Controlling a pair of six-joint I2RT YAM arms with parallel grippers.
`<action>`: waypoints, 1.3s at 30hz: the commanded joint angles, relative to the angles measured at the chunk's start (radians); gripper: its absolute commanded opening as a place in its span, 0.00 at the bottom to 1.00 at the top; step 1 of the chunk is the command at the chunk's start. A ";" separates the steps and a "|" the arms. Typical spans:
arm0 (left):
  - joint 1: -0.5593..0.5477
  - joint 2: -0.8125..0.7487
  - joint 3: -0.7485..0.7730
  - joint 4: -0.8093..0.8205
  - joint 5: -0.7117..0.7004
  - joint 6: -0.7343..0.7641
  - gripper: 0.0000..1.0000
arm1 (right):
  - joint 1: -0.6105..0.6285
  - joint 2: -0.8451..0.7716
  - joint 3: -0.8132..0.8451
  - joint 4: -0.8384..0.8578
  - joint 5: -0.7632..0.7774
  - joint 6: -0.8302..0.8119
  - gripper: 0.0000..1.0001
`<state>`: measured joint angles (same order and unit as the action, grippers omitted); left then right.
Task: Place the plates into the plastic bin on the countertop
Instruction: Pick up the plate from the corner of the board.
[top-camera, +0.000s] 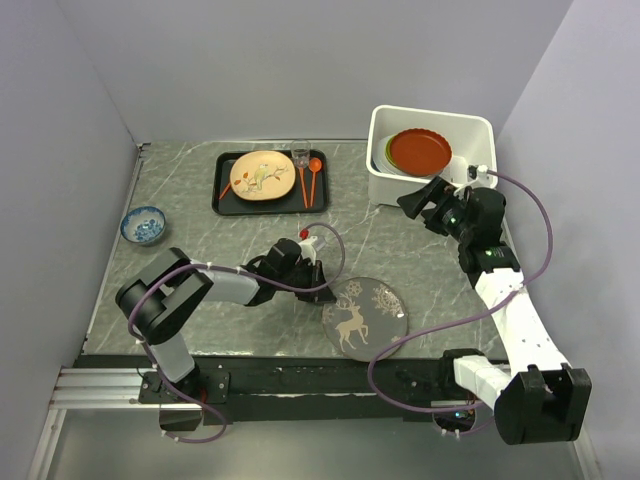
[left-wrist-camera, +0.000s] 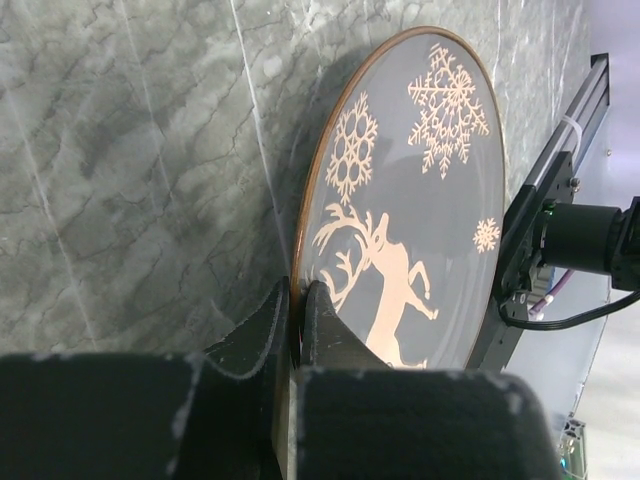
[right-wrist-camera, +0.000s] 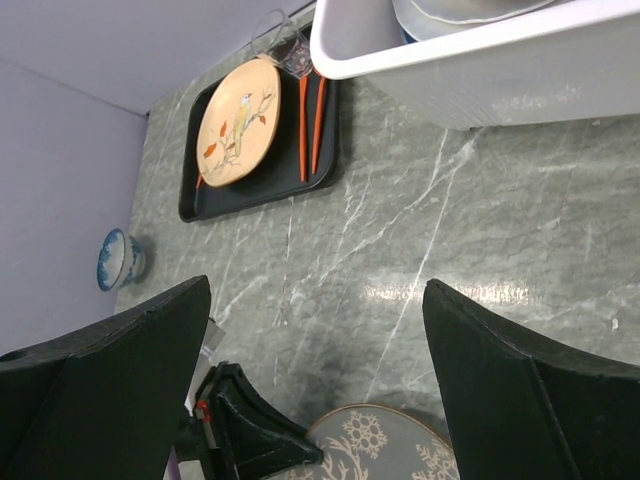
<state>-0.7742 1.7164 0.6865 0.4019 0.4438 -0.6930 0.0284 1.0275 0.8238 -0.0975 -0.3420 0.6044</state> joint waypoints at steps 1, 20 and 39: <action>0.004 -0.050 -0.012 -0.012 -0.071 0.049 0.01 | 0.002 -0.010 -0.012 0.010 -0.005 -0.029 0.93; 0.248 -0.397 -0.036 -0.016 0.039 -0.013 0.01 | 0.060 0.023 -0.199 0.160 -0.192 -0.012 0.93; 0.377 -0.379 -0.133 0.448 0.361 -0.296 0.01 | 0.110 0.066 -0.436 0.487 -0.408 0.089 0.93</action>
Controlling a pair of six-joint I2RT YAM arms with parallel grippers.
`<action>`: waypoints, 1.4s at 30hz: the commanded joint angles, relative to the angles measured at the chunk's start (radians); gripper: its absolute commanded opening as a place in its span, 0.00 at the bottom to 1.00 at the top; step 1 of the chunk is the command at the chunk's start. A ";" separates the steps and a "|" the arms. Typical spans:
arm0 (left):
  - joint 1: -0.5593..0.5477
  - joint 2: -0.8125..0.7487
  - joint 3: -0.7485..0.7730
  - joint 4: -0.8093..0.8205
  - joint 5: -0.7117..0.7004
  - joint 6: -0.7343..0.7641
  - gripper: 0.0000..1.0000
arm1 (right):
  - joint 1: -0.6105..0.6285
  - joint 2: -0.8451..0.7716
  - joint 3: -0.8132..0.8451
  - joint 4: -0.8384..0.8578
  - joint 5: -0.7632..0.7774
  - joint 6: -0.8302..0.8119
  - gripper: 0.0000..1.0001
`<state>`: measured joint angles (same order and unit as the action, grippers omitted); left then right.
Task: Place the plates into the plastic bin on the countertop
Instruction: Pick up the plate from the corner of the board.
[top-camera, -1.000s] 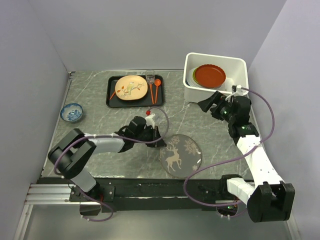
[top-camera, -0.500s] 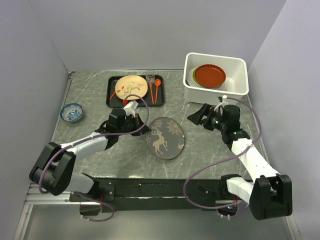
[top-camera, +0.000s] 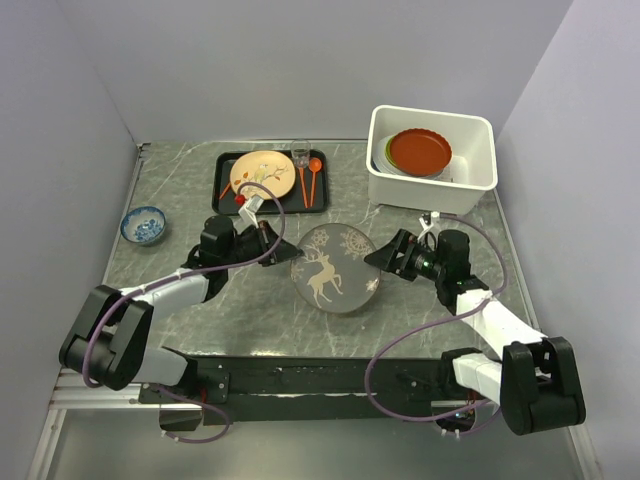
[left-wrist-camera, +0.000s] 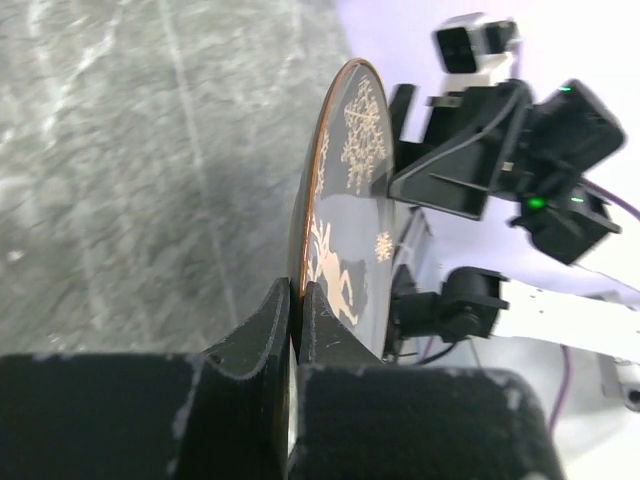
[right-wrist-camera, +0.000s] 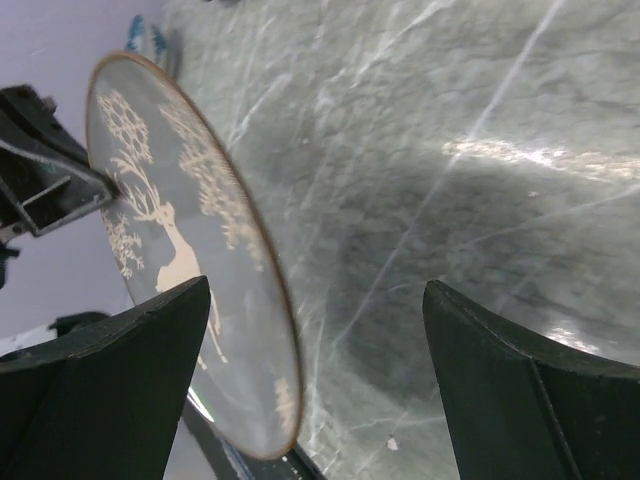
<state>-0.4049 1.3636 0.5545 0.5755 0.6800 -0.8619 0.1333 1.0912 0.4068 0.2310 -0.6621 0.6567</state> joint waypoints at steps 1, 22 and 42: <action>0.008 -0.020 -0.004 0.318 0.130 -0.150 0.01 | 0.005 0.006 -0.034 0.180 -0.100 0.053 0.93; 0.008 0.042 0.002 0.334 0.133 -0.152 0.01 | 0.071 0.170 -0.086 0.567 -0.284 0.225 0.37; 0.015 0.120 0.002 0.299 0.109 -0.101 0.40 | 0.080 0.119 -0.076 0.506 -0.280 0.221 0.00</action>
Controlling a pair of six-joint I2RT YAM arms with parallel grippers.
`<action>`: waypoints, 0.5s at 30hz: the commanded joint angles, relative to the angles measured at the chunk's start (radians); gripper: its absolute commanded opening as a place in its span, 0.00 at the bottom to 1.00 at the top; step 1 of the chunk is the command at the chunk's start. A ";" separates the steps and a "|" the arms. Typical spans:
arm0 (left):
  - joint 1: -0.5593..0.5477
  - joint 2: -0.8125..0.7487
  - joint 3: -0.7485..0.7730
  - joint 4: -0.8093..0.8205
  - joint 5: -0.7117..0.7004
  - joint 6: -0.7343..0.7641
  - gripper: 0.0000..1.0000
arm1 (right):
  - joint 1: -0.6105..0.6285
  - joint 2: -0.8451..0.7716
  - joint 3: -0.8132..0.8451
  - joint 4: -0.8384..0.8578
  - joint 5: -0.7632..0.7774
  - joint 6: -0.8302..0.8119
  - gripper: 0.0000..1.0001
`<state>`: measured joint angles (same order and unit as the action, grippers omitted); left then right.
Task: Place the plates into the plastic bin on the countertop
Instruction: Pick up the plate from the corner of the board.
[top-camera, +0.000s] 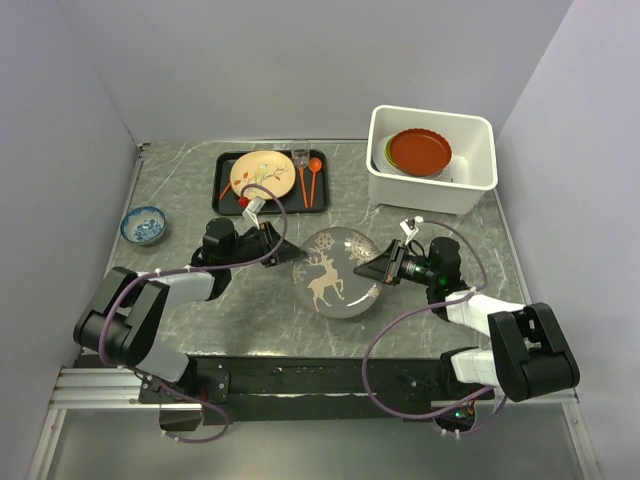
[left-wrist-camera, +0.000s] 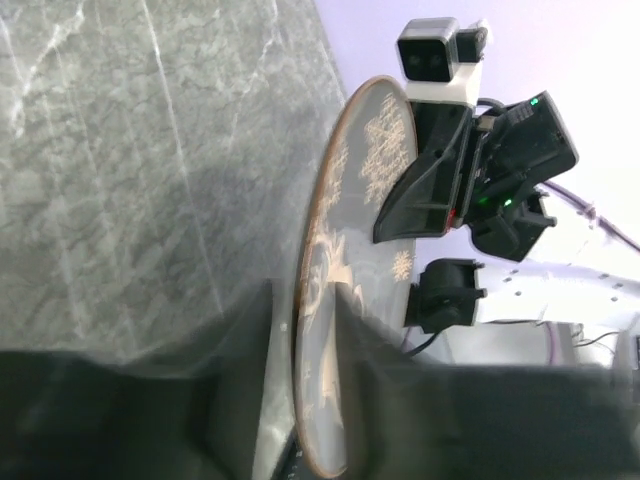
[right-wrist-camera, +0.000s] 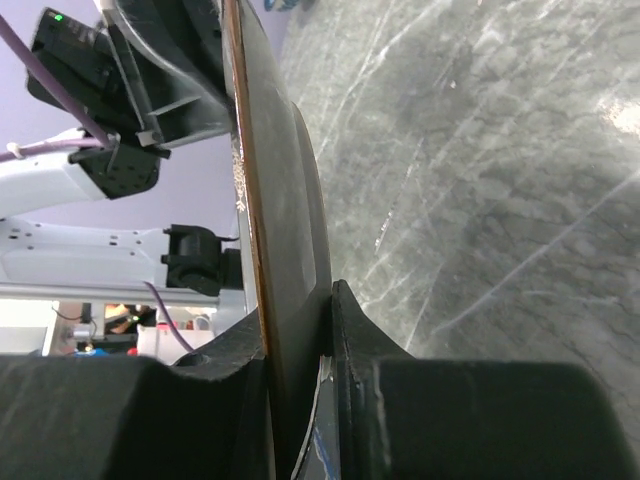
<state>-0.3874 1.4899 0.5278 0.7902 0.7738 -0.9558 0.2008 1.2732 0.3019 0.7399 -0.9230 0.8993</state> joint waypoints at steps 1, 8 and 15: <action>0.001 -0.010 0.028 0.080 0.012 -0.005 0.50 | 0.012 -0.078 0.035 -0.017 -0.017 -0.031 0.00; 0.015 -0.109 0.043 -0.126 -0.090 0.106 0.99 | 0.011 -0.115 0.063 -0.060 -0.039 -0.037 0.00; 0.019 -0.266 0.051 -0.439 -0.427 0.219 0.99 | 0.012 -0.130 0.031 -0.025 -0.042 -0.014 0.00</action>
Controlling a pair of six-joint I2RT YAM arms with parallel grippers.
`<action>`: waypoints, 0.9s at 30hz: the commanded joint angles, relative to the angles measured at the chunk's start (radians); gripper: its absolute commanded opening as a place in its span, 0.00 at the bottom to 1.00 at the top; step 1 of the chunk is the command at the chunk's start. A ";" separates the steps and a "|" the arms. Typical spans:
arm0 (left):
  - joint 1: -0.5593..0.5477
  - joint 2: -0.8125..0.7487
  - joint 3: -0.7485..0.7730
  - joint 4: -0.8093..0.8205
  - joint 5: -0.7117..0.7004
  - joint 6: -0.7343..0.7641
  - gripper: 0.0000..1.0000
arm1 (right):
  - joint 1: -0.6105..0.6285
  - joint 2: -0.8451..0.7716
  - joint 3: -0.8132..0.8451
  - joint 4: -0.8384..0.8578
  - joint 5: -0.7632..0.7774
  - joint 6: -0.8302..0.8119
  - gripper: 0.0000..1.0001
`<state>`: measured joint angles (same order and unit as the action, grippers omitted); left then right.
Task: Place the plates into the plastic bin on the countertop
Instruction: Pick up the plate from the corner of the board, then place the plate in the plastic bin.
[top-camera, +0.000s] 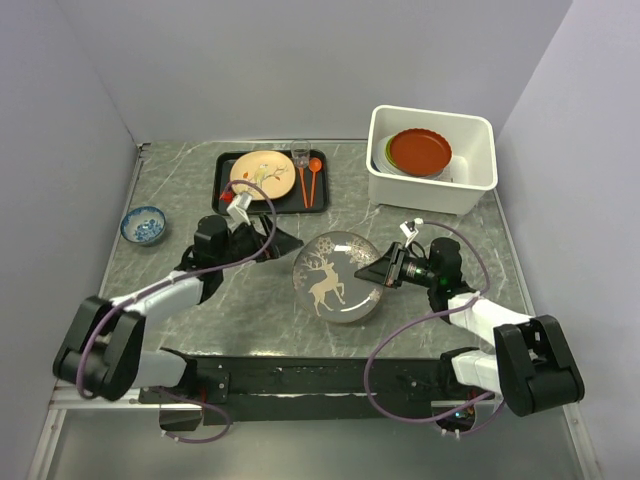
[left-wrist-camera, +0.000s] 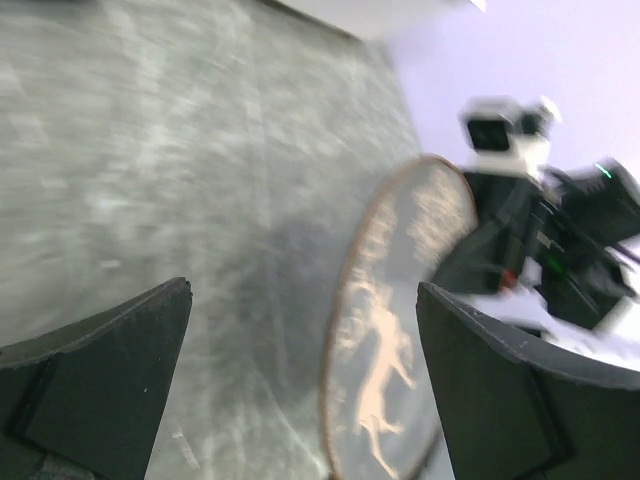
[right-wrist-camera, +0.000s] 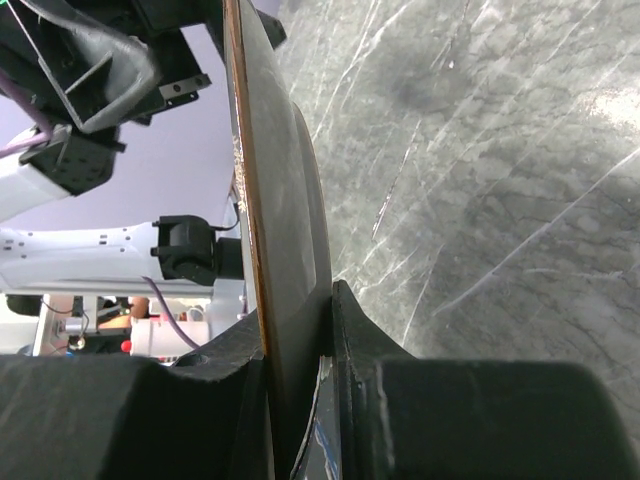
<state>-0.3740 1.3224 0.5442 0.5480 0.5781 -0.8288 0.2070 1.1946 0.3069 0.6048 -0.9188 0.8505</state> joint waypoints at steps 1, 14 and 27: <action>0.003 -0.144 0.037 -0.242 -0.373 0.095 0.99 | 0.006 -0.055 0.021 0.113 -0.045 0.036 0.00; 0.001 -0.140 0.042 -0.372 -0.525 0.117 0.99 | 0.006 -0.191 -0.002 -0.035 0.030 0.006 0.00; 0.001 -0.109 0.034 -0.414 -0.480 0.169 0.99 | 0.002 -0.190 0.211 -0.232 0.081 -0.099 0.00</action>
<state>-0.3733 1.2388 0.5560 0.1539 0.0898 -0.7021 0.2070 0.9909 0.3607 0.3233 -0.8322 0.7753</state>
